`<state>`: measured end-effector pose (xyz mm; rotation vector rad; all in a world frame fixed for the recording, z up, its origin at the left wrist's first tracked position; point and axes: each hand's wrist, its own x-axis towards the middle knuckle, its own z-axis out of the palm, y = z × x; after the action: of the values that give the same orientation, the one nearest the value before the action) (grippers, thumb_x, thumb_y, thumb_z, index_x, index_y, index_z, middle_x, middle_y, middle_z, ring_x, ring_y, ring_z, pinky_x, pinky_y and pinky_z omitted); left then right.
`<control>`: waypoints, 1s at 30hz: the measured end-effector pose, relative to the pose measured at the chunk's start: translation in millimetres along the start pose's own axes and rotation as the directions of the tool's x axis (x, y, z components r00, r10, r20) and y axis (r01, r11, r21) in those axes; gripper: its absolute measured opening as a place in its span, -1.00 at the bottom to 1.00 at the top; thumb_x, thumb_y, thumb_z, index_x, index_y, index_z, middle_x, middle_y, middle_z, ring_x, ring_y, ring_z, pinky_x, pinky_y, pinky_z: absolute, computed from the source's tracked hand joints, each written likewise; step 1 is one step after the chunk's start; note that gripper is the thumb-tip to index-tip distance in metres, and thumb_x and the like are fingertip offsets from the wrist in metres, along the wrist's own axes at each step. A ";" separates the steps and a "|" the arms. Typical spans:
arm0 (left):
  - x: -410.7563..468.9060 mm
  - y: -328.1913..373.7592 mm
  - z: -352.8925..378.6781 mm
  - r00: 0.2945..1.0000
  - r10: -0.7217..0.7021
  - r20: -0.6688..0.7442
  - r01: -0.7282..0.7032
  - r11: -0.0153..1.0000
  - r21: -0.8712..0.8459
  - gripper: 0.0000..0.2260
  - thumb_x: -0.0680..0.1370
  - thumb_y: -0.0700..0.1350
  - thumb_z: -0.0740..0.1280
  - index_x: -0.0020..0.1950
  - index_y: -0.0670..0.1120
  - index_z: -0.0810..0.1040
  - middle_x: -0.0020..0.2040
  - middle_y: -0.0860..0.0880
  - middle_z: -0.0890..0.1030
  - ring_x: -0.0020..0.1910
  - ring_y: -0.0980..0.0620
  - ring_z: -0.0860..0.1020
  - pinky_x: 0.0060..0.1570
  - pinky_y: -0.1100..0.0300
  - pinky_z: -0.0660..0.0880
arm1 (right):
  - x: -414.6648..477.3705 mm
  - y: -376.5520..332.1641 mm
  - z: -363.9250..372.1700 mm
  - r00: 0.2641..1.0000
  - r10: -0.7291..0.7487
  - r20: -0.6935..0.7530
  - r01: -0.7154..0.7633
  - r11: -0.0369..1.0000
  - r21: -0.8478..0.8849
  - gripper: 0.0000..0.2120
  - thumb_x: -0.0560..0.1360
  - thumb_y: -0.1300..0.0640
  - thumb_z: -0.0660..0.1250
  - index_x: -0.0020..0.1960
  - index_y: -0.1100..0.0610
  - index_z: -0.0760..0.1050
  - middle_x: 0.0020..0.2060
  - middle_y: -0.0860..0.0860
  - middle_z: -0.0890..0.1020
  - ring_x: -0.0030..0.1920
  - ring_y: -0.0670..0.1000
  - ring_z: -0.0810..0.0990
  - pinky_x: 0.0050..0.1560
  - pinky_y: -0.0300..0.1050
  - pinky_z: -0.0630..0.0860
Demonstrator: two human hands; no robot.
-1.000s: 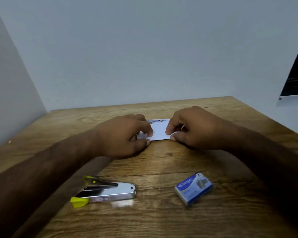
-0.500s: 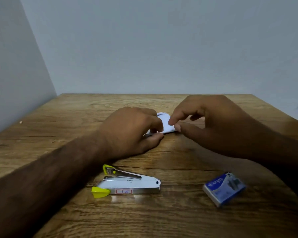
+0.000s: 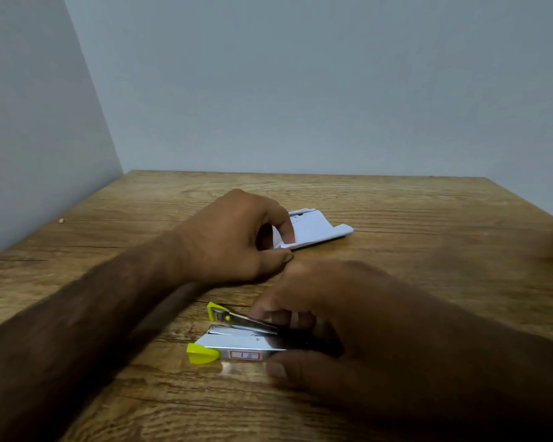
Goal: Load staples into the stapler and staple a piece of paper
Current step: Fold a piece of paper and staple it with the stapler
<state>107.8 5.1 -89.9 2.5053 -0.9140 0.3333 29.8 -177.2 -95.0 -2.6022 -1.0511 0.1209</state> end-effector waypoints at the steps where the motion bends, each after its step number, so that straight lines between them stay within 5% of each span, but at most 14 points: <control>1: 0.4 -0.9 1.0 1.000 0.002 -0.016 -0.003 1.000 -0.007 -0.89 0.42 -0.06 0.54 -0.07 0.02 0.70 -0.26 0.04 0.69 -0.26 0.07 0.66 -0.18 0.03 0.59 | -7.7 -1.7 1.0 0.995 0.039 0.092 -0.044 0.998 0.046 -0.86 0.44 -0.26 0.34 -0.21 -0.29 0.62 -0.22 -0.23 0.67 -0.34 -0.19 0.55 -0.20 -0.04 0.68; 3: 0.8 -1.9 2.9 0.999 0.002 -0.048 -0.003 1.000 -0.005 -0.92 0.43 -0.05 0.55 -0.11 0.01 0.71 -0.25 0.04 0.71 -0.26 0.08 0.67 -0.19 0.03 0.60 | -15.3 14.2 11.6 0.998 0.024 0.054 -0.025 1.000 0.014 -0.55 0.49 -0.13 0.40 -0.57 -0.27 0.56 -0.52 -0.33 0.61 -0.37 -0.14 0.54 0.07 0.11 0.66; 4: 1.1 -2.5 3.5 0.998 -0.003 -0.066 0.002 1.000 -0.009 -0.93 0.43 -0.05 0.56 -0.13 0.01 0.72 -0.25 0.05 0.71 -0.25 0.09 0.67 -0.19 0.03 0.60 | -12.4 20.0 15.8 0.997 -0.004 0.072 0.001 0.999 0.039 -0.56 0.49 -0.12 0.39 -0.57 -0.26 0.56 -0.57 -0.30 0.59 -0.32 -0.10 0.59 0.10 0.11 0.64; 6: 1.5 -3.5 4.5 0.995 -0.008 -0.097 0.005 1.000 -0.026 -0.94 0.44 -0.05 0.56 -0.15 0.01 0.72 -0.25 0.05 0.72 -0.26 0.10 0.67 -0.19 0.03 0.60 | 5.8 14.1 9.1 0.997 -0.005 0.072 0.000 0.997 0.071 -0.88 0.43 -0.20 0.30 -0.17 -0.31 0.62 -0.34 -0.26 0.63 -0.22 -0.19 0.59 -0.05 -0.04 0.64; 8: 1.4 -3.7 6.5 0.994 -0.002 -0.112 0.000 1.000 -0.020 -0.95 0.44 -0.06 0.56 -0.16 0.00 0.72 -0.24 0.05 0.72 -0.26 0.11 0.67 -0.20 0.04 0.60 | -0.1 7.2 -6.2 0.999 0.030 -0.040 -0.032 0.998 -0.051 -0.70 0.38 -0.19 0.31 0.12 -0.29 0.54 -0.15 -0.24 0.59 -0.22 -0.30 0.51 -0.20 -0.24 0.49; 13: 1.0 -7.7 9.1 0.987 -0.025 -0.156 0.014 0.997 -0.071 -0.93 0.43 -0.10 0.56 -0.14 -0.06 0.73 -0.24 0.03 0.73 -0.28 0.06 0.69 -0.22 0.06 0.61 | -16.1 18.1 -26.9 0.983 0.029 -0.184 0.030 0.950 0.311 -0.76 0.37 -0.06 0.42 0.04 -0.13 0.67 -0.17 -0.17 0.67 -0.25 -0.17 0.60 -0.26 -0.26 0.52; 16: 0.1 -9.4 10.0 0.979 -0.024 -0.204 0.009 0.997 -0.078 -0.92 0.41 -0.08 0.55 -0.15 -0.07 0.73 -0.28 0.07 0.71 -0.31 0.14 0.66 -0.30 0.16 0.55 | -16.5 34.6 -40.2 0.946 0.211 -0.247 0.015 0.730 0.683 -0.73 0.35 0.13 0.42 0.04 0.06 0.72 -0.21 0.16 0.66 -0.25 0.03 0.56 -0.21 -0.17 0.53; 18: 0.5 -7.6 11.4 0.966 -0.026 -0.257 0.008 0.998 -0.069 -0.96 0.45 -0.09 0.54 -0.17 -0.04 0.73 -0.30 0.11 0.68 -0.35 0.22 0.61 -0.30 0.21 0.52 | -16.9 44.3 -43.7 0.932 0.304 -0.195 0.025 0.484 0.875 -0.68 0.36 0.20 0.38 0.09 0.14 0.70 -0.21 0.14 0.68 -0.22 0.02 0.61 -0.19 -0.11 0.59; 22: 2.0 -4.5 13.5 0.965 0.012 -0.263 -0.021 0.999 -0.034 -0.94 0.49 -0.09 0.51 -0.15 -0.06 0.74 -0.22 0.06 0.71 -0.28 0.13 0.65 -0.23 0.12 0.58 | -16.6 46.7 -45.5 0.960 0.275 -0.061 0.028 0.120 0.992 -0.64 0.35 0.22 0.33 0.13 0.24 0.64 -0.18 0.14 0.61 -0.21 0.08 0.65 -0.13 -0.04 0.63; 25: 1.0 -3.5 13.9 0.968 0.018 -0.252 -0.029 0.999 -0.039 -0.93 0.50 -0.08 0.49 -0.13 -0.06 0.73 -0.20 0.06 0.71 -0.27 0.10 0.65 -0.24 0.06 0.59 | -16.1 46.9 -43.7 0.959 0.285 0.010 -0.016 0.020 1.000 -0.61 0.32 0.21 0.26 0.12 0.28 0.54 -0.14 0.19 0.62 -0.23 0.19 0.68 -0.14 0.07 0.61; 30: 2.0 -0.3 12.8 0.960 0.032 -0.277 -0.031 0.999 0.009 -0.86 0.47 -0.02 0.43 -0.17 -0.06 0.72 -0.25 0.05 0.69 -0.31 0.05 0.63 -0.26 0.05 0.58 | -15.9 43.3 -40.8 0.947 0.314 0.071 -0.079 0.012 0.997 -0.62 0.34 0.21 0.27 0.14 0.23 0.53 -0.17 0.16 0.68 -0.31 0.20 0.68 -0.18 0.10 0.62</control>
<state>110.4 -2.1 -100.4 2.3707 -0.8397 0.6785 55.1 -228.4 -71.7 -1.2704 -0.1956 0.4967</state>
